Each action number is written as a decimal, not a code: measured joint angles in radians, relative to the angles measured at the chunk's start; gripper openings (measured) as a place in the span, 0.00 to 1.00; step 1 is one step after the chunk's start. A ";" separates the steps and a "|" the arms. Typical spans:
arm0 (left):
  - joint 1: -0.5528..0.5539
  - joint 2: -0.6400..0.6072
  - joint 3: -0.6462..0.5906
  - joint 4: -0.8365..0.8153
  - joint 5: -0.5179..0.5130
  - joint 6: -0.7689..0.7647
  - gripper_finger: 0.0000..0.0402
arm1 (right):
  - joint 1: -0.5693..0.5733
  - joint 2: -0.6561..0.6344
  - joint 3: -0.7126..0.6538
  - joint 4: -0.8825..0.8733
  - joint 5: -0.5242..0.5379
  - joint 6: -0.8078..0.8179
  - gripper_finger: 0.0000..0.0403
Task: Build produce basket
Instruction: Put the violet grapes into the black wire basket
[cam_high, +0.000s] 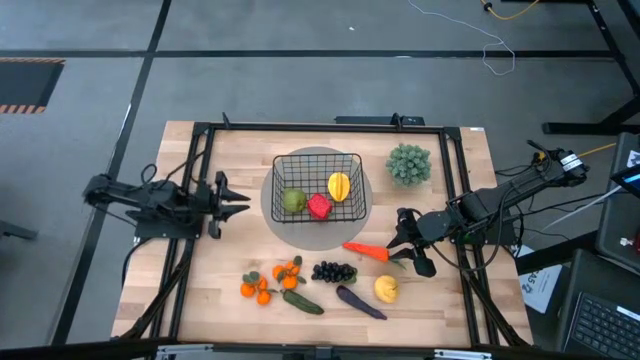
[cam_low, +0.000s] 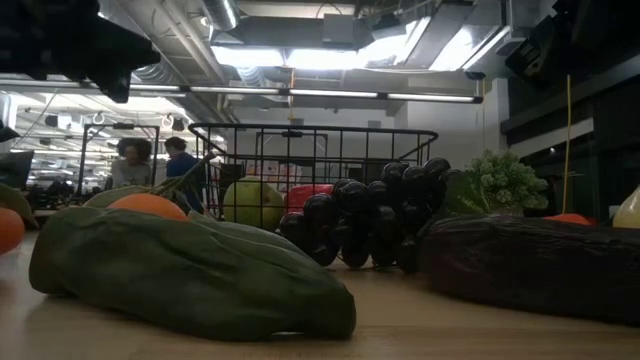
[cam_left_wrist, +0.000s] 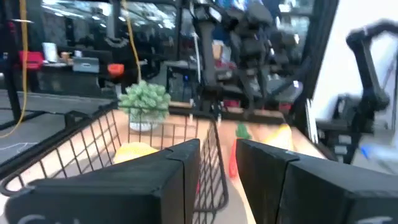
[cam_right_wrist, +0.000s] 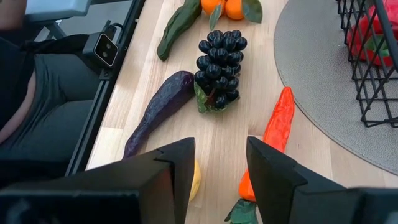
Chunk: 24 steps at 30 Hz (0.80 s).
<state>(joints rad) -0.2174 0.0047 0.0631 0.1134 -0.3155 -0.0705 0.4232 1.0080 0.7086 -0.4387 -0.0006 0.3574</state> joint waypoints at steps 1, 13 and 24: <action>0.011 0.000 -0.010 0.007 0.006 -0.019 0.23 | 0.000 0.000 0.000 0.000 0.000 -0.002 0.33; 0.100 -0.002 -0.055 -0.017 0.163 0.030 0.23 | 0.000 0.000 0.000 0.000 0.000 -0.002 0.33; 0.101 0.015 -0.053 -0.080 0.177 0.094 0.23 | 0.000 0.000 0.000 0.008 0.002 -0.025 0.33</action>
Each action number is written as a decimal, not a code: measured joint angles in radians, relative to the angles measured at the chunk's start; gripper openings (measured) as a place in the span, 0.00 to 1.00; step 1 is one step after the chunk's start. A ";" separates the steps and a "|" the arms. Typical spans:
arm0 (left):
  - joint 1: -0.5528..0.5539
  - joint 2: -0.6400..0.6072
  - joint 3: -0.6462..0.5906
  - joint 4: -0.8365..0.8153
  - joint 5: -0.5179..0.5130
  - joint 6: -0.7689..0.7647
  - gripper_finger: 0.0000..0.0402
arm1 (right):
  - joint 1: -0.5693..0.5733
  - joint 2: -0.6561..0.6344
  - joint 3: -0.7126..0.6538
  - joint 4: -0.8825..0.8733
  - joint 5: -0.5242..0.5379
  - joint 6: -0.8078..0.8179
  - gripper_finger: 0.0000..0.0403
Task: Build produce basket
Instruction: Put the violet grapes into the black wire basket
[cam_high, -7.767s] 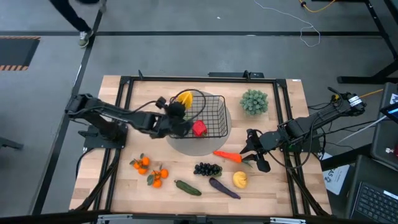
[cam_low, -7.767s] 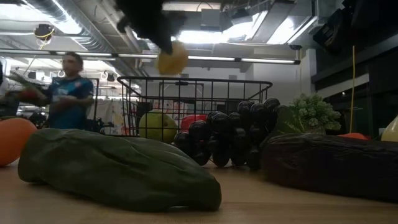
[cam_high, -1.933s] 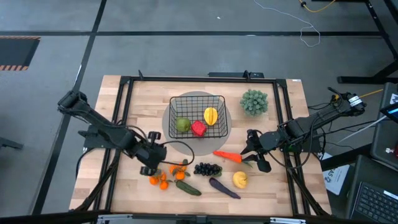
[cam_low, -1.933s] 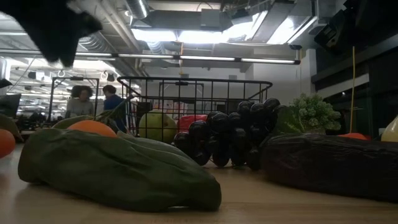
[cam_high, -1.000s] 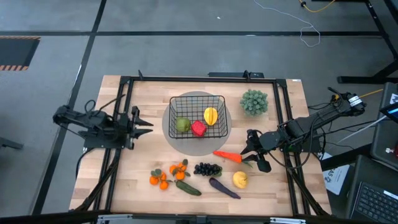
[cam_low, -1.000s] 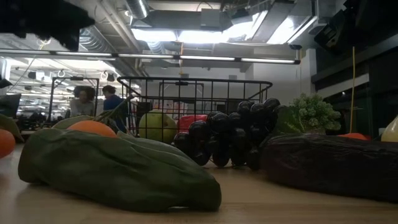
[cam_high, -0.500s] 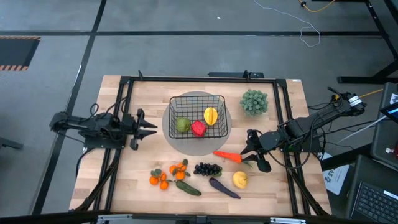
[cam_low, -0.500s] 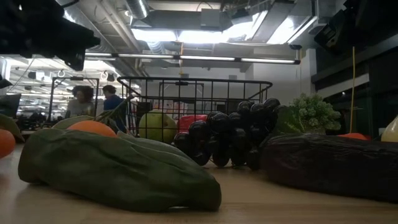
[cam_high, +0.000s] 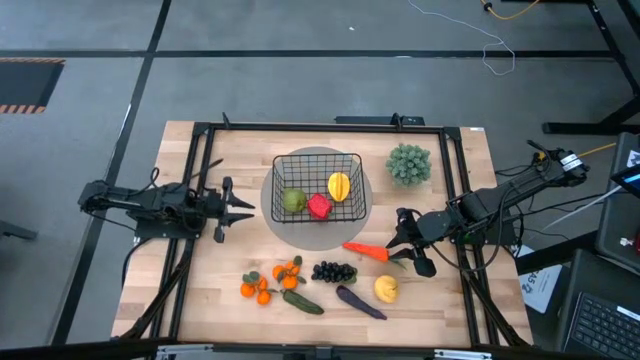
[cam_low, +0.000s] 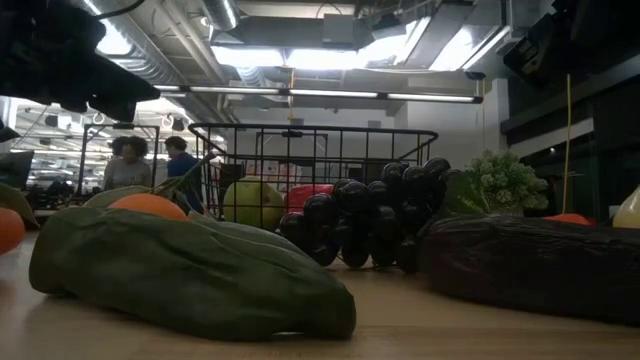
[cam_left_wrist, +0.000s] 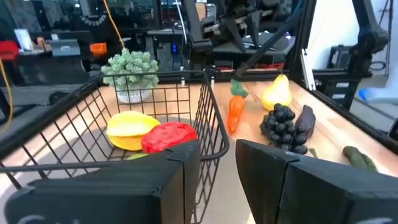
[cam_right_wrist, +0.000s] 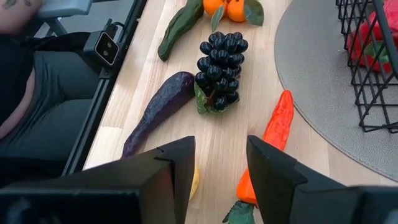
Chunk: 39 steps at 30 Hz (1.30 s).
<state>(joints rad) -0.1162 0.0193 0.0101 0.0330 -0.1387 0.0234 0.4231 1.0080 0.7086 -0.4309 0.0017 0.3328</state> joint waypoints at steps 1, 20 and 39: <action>0.000 0.000 0.000 0.000 0.000 0.010 0.23 | 0.000 0.000 0.000 0.000 0.000 0.000 0.33; 0.000 0.000 0.000 0.004 -0.001 0.011 0.23 | 0.000 0.001 -0.001 0.034 0.059 0.004 0.33; 0.000 0.000 -0.001 0.004 -0.002 0.011 0.23 | -0.048 0.305 -0.089 0.220 0.080 0.128 0.33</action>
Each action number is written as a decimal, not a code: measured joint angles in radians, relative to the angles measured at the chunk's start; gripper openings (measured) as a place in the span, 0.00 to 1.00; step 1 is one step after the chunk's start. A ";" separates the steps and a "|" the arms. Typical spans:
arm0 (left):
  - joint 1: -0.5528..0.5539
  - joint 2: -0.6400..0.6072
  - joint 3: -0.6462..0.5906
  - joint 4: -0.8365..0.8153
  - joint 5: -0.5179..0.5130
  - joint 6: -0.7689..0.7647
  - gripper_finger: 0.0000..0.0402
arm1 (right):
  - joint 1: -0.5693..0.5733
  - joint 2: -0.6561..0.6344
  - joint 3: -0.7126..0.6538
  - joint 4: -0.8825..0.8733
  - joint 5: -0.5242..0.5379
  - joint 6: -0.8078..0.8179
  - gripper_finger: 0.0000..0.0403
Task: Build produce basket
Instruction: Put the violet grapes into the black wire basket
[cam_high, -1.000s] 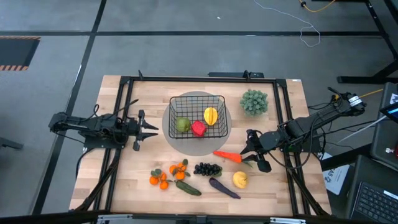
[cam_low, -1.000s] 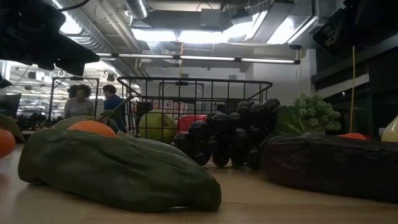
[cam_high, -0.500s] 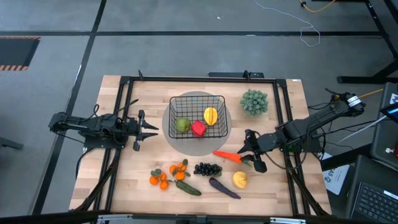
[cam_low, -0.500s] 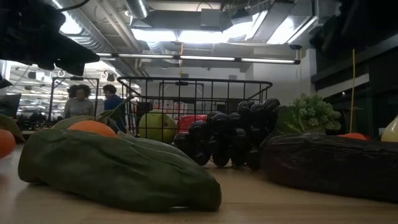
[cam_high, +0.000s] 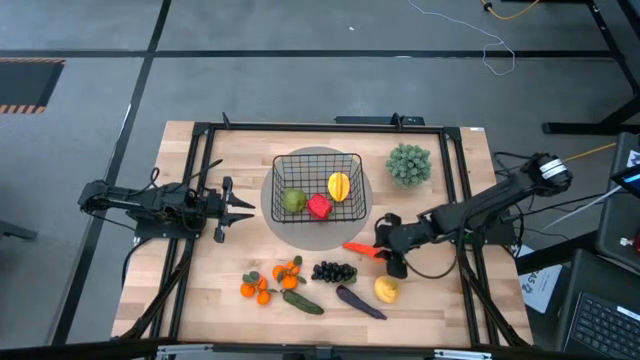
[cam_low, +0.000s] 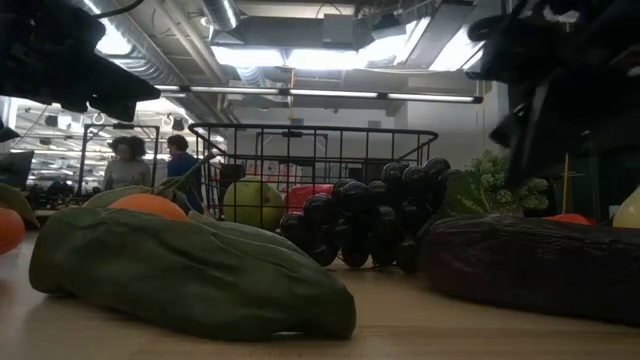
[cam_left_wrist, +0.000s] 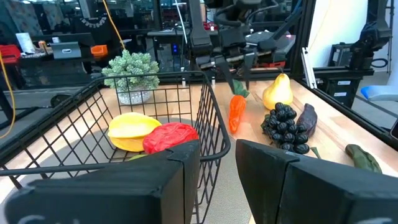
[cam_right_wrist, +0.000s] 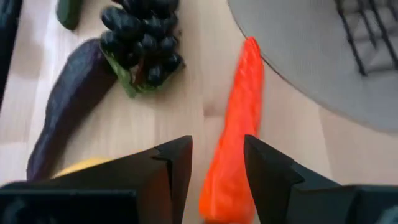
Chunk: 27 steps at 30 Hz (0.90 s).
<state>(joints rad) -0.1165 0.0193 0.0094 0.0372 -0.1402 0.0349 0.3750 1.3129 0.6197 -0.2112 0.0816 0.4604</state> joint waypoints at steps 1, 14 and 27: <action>0.000 0.000 0.000 0.000 0.000 0.000 0.23 | -0.005 0.014 0.000 0.029 -0.004 -0.027 0.33; 0.000 0.000 0.000 0.000 0.000 0.000 0.23 | -0.025 0.035 0.000 0.194 -0.028 -0.229 0.33; 0.000 0.000 0.000 0.000 0.000 0.000 0.23 | -0.032 0.147 0.033 0.406 -0.110 -0.285 0.33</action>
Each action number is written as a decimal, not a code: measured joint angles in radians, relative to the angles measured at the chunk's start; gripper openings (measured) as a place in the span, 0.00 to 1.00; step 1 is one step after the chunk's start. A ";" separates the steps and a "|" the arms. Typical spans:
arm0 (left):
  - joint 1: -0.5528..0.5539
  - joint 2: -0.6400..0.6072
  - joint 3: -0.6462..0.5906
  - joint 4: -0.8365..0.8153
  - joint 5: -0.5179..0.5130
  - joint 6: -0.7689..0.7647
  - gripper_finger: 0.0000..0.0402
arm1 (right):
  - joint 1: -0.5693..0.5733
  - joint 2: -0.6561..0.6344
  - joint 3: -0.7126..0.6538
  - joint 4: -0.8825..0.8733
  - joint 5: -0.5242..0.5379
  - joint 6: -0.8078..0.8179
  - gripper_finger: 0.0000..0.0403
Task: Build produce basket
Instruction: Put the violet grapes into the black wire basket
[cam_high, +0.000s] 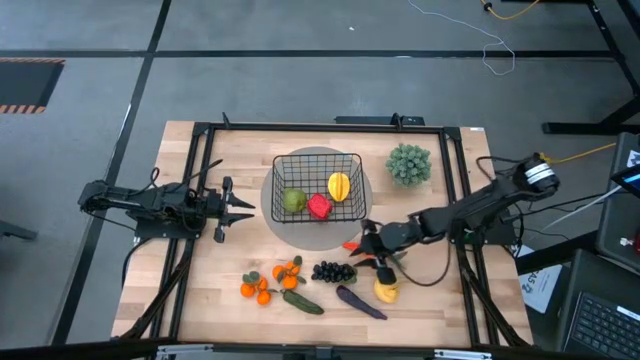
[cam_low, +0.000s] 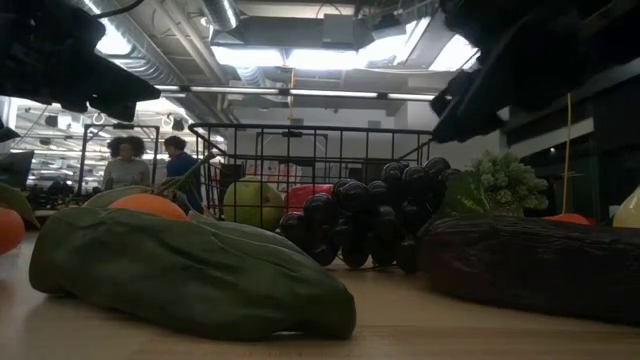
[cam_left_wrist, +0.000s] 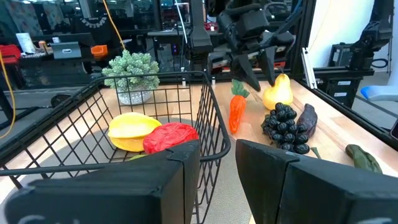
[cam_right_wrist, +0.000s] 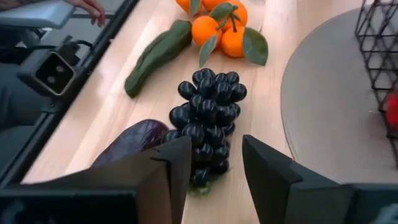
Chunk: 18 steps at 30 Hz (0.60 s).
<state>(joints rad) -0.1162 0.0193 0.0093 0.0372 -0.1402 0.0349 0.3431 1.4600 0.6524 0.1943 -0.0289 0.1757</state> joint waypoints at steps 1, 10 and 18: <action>0.000 0.000 0.000 0.000 0.000 0.000 0.23 | 0.000 0.027 0.020 -0.003 -0.003 0.000 0.33; 0.000 0.000 0.000 0.000 0.000 0.000 0.23 | 0.000 0.218 0.240 -0.204 -0.141 -0.025 0.33; 0.000 0.000 0.000 0.000 0.000 0.000 0.23 | 0.000 0.303 0.369 -0.337 -0.145 -0.070 0.33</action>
<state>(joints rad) -0.1162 0.0193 0.0093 0.0372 -0.1402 0.0349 0.3433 1.7627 1.0218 -0.1432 -0.1736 0.1055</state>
